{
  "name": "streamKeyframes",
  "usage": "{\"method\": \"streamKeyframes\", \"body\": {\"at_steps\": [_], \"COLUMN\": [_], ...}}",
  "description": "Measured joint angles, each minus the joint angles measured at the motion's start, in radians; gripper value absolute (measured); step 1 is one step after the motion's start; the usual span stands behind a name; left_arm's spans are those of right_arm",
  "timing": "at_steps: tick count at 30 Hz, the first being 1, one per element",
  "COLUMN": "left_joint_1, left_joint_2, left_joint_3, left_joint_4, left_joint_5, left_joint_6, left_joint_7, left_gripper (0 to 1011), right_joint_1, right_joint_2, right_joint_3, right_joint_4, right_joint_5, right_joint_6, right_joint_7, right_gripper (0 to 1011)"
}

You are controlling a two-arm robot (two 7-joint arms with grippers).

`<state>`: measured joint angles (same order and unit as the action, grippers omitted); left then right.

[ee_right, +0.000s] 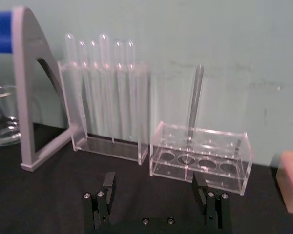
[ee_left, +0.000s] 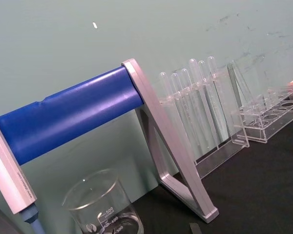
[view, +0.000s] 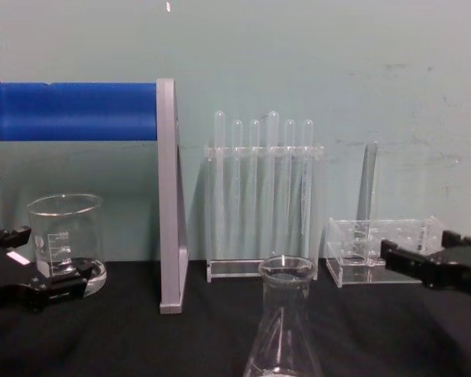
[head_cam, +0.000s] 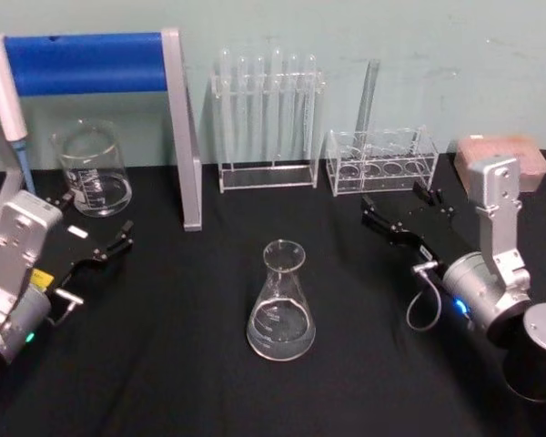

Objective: Grasp the erlenmeyer flask with one hand, shake it three times, then place it back.

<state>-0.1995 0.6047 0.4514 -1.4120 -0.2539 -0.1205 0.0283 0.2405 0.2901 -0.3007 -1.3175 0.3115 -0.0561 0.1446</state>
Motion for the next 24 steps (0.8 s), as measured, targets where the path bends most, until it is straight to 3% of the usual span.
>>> {"method": "streamKeyframes", "body": {"at_steps": [7,24], "left_joint_1": [0.0,0.0], "left_joint_2": [0.0,0.0], "left_joint_3": [0.0,0.0], "left_joint_4": [0.0,0.0], "left_joint_5": [0.0,0.0], "left_joint_6": [0.0,0.0], "left_joint_7": [0.0,0.0], "left_gripper": [1001,1001], "right_joint_1": [0.028,0.031], "right_joint_2": [-0.023,-0.028], "right_joint_3": [0.0,0.007], "right_joint_4": [0.057,0.067], "right_joint_5": [-0.021,-0.031], "right_joint_6": [0.019,0.037], "right_joint_7": [0.009,0.03], "right_gripper": [1000,1000]}}
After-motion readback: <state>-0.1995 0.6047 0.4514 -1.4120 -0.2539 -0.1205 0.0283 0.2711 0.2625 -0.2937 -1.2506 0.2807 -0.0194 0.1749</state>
